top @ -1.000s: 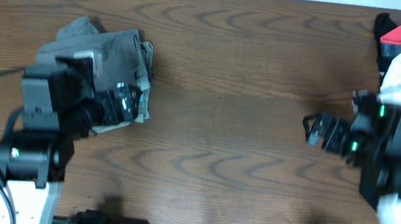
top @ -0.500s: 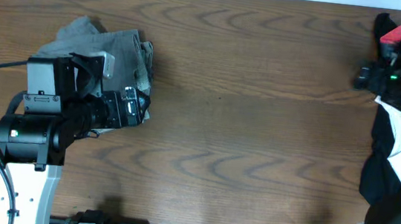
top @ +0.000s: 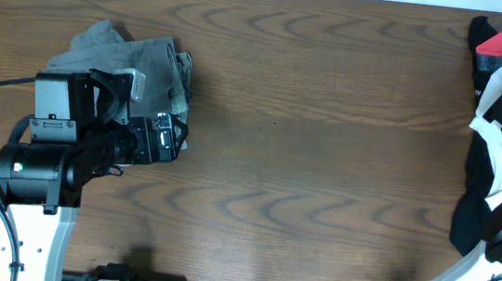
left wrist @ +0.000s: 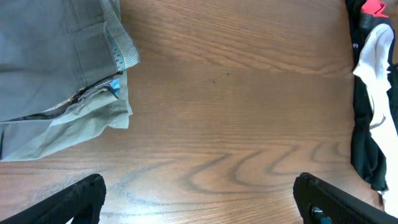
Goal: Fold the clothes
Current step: 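Reach the right gripper to the white T-shirt pile and grasp it, then pull the white T-shirt with the right gripper toward table center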
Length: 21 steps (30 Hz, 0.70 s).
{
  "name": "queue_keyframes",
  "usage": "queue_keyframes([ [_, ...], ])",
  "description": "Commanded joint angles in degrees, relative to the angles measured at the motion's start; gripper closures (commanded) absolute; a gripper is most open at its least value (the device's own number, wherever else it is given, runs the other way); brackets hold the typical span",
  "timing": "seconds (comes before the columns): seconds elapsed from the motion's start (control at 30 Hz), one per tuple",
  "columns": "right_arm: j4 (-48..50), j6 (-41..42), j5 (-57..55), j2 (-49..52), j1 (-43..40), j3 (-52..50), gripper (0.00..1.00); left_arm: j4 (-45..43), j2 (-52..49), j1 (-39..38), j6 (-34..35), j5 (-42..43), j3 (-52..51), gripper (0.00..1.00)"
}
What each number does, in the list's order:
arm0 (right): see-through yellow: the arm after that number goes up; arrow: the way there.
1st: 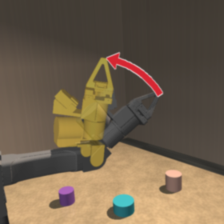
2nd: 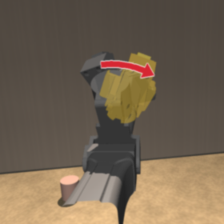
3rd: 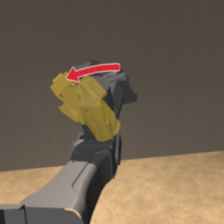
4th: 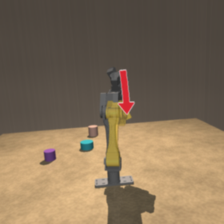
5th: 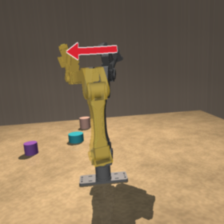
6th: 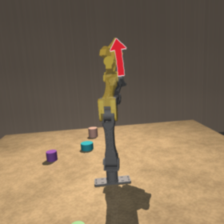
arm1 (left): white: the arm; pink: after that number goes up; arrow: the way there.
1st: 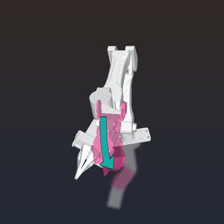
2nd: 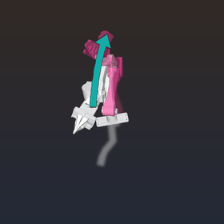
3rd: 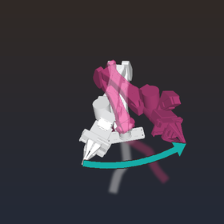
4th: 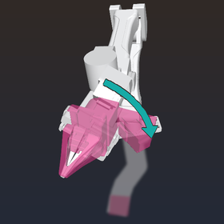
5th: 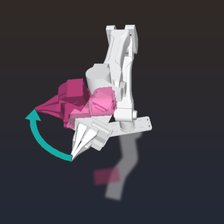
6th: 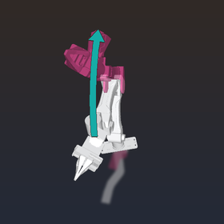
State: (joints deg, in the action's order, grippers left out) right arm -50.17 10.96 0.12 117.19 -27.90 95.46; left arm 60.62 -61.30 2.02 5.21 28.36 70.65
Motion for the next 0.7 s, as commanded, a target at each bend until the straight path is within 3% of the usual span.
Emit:
queue_keyframes([
  [0.0,2.03,0.94,-2.32,2.19,0.17,1.18,0.32,0.07,-0.11,-0.24,-1.14,0.52,0.85,0.02],
  [0.4,5.66,0.83,-7.37,8.76,0.15,1.16,0.40,0.22,-0.11,-0.24,-1.11,0.55,0.85,0.02],
  [0.47,5.86,0.83,-7.63,9.55,0.15,1.16,0.50,0.22,-0.11,-0.24,-1.11,0.57,0.85,0.02],
  [0.67,5.57,1.01,-6.88,9.03,0.17,1.22,0.97,0.20,-0.09,-0.24,-1.11,0.57,0.85,0.02],
])
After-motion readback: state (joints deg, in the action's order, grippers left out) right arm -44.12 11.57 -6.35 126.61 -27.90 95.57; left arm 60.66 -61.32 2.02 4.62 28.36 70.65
